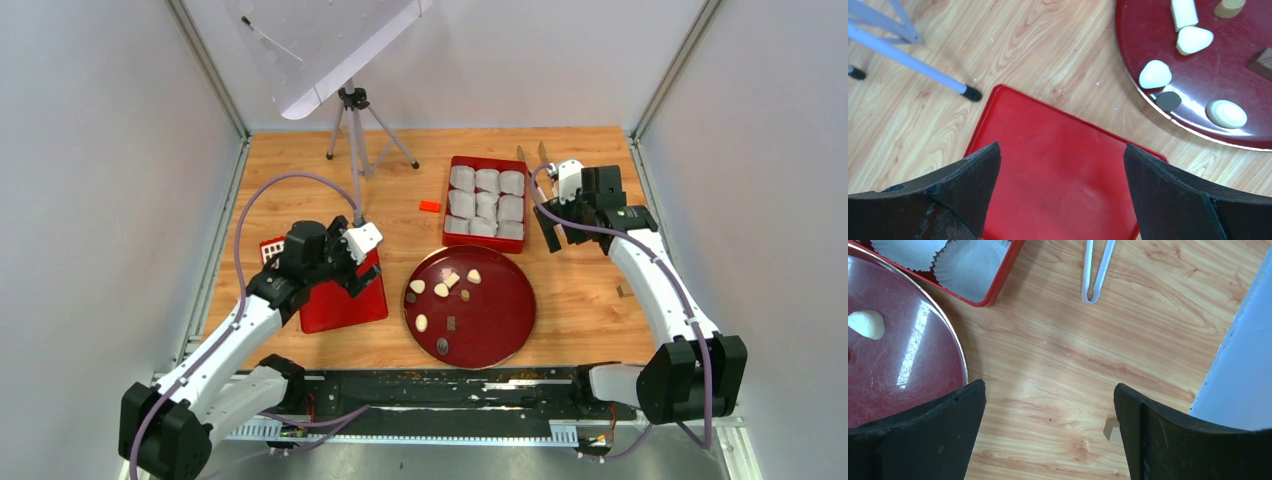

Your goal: Pack the chocolate

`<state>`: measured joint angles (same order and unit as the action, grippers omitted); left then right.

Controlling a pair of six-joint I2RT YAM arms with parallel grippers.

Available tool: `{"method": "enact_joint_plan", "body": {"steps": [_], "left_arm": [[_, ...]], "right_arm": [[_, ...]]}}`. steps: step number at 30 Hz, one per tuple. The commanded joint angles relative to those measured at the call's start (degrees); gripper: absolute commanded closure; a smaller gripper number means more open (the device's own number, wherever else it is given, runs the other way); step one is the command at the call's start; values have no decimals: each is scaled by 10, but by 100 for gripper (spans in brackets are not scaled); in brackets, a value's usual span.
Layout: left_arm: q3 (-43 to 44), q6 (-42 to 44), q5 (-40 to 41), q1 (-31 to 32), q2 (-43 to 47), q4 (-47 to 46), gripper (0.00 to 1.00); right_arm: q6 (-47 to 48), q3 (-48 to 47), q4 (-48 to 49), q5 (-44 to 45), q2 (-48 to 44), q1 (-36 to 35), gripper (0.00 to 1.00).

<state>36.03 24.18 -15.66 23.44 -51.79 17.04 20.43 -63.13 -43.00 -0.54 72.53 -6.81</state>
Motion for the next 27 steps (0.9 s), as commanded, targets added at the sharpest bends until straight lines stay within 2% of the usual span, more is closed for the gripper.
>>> {"method": "enact_joint_plan", "body": {"steps": [1, 4, 8, 13, 16, 20, 27], "left_arm": [[39, 34, -55, 20, -29, -23, 0], [68, 38, -64, 31, -58, 2, 0], [105, 45, -61, 36, -90, 40, 1], [122, 44, -60, 37, -100, 43, 3], [120, 28, -55, 38, -97, 29, 3], [121, 16, -58, 39, -96, 26, 3], [129, 19, -50, 39, -104, 26, 3]], "right_arm": [[18, -5, 2, -42, -9, 6, 0], [70, -20, -25, -83, 15, 7, 0], [67, -56, -36, -104, 60, 29, 1], [46, -129, -30, -175, 141, 101, 21], [18, -163, -2, -167, 189, 125, 29], [27, -186, 28, -134, 239, 129, 47], [10, -243, 49, -138, 325, 129, 58]]}}
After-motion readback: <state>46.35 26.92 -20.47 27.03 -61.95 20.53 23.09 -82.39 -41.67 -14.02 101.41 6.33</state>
